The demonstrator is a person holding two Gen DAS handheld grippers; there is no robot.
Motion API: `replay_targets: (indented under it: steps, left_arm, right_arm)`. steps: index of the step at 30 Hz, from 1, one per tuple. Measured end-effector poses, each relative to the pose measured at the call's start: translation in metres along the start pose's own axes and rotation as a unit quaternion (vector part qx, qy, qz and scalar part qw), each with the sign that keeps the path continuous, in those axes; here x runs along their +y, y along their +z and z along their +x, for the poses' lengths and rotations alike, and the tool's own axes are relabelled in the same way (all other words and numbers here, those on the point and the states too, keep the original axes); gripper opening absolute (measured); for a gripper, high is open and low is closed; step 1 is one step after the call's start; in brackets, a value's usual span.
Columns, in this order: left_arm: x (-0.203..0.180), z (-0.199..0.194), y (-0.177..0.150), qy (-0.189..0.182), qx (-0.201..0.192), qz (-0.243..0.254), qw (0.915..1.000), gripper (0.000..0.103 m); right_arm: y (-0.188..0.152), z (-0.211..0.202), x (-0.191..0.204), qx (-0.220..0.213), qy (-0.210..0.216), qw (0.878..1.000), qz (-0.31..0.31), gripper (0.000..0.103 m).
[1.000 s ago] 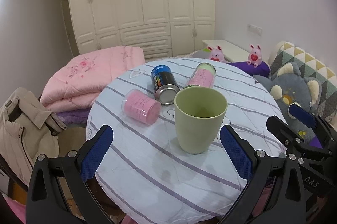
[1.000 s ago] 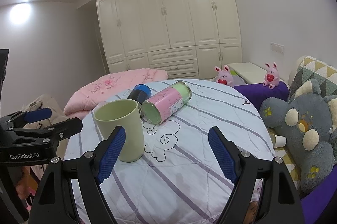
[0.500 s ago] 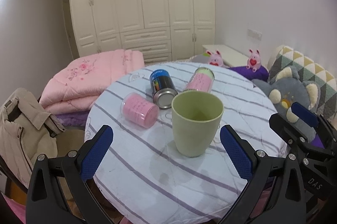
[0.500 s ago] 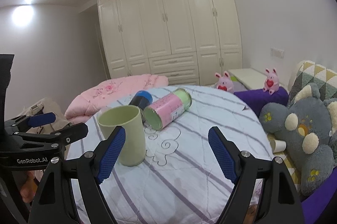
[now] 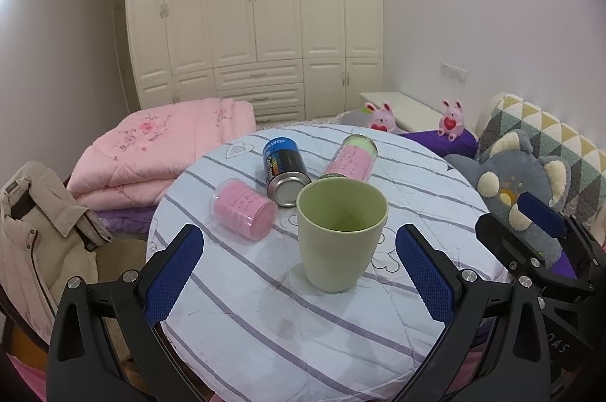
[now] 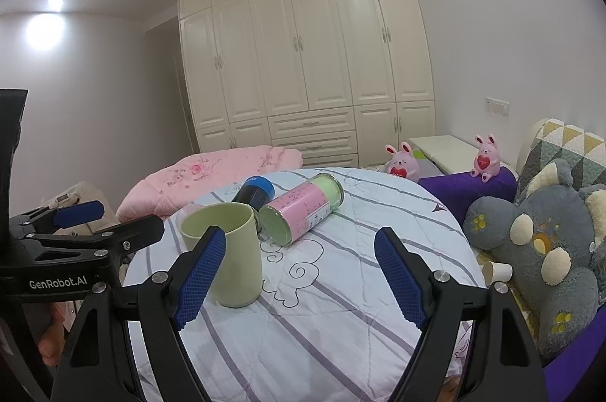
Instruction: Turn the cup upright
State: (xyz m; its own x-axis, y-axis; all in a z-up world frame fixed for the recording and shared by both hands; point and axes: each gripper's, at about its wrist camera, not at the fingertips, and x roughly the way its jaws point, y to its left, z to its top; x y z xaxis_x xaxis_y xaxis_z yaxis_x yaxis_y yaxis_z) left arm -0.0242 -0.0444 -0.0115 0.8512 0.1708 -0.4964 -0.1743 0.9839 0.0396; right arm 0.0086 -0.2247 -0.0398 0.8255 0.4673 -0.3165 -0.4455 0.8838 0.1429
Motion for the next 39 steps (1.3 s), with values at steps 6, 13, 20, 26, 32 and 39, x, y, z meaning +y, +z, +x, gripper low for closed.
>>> replay_targets:
  steps: [6, 13, 20, 26, 32, 39]
  left_arm:
    - [0.000, 0.001, 0.000, 0.001, -0.001, 0.001, 1.0000, 0.103]
    - [-0.002, 0.002, 0.000, 0.001, -0.003, 0.006, 1.0000, 0.103]
    - [-0.003, 0.003, 0.000, 0.007, -0.003, 0.014, 0.9999, 0.103]
    - [-0.004, 0.003, -0.001, 0.012, -0.009, 0.019, 0.9997, 0.103]
    - [-0.001, 0.004, 0.000, 0.007, -0.005, 0.013, 0.9999, 0.103]
    - [0.009, 0.010, -0.006, 0.025, 0.019, 0.031, 0.9990, 0.103]
  right_arm:
    - [0.000, -0.003, 0.000, -0.002, -0.001, 1.000, 0.002, 0.082]
    - [0.001, -0.002, 0.001, 0.001, -0.002, 1.000, 0.000, 0.082]
    - [0.001, -0.002, 0.001, 0.005, -0.004, 1.000, -0.002, 0.082]
    - [0.002, -0.001, 0.000, 0.008, -0.005, 1.000, -0.001, 0.082]
    - [0.001, 0.000, -0.001, 0.010, -0.006, 1.000, -0.001, 0.082]
    - [0.001, 0.003, -0.001, 0.018, -0.008, 1.000, -0.005, 0.082]
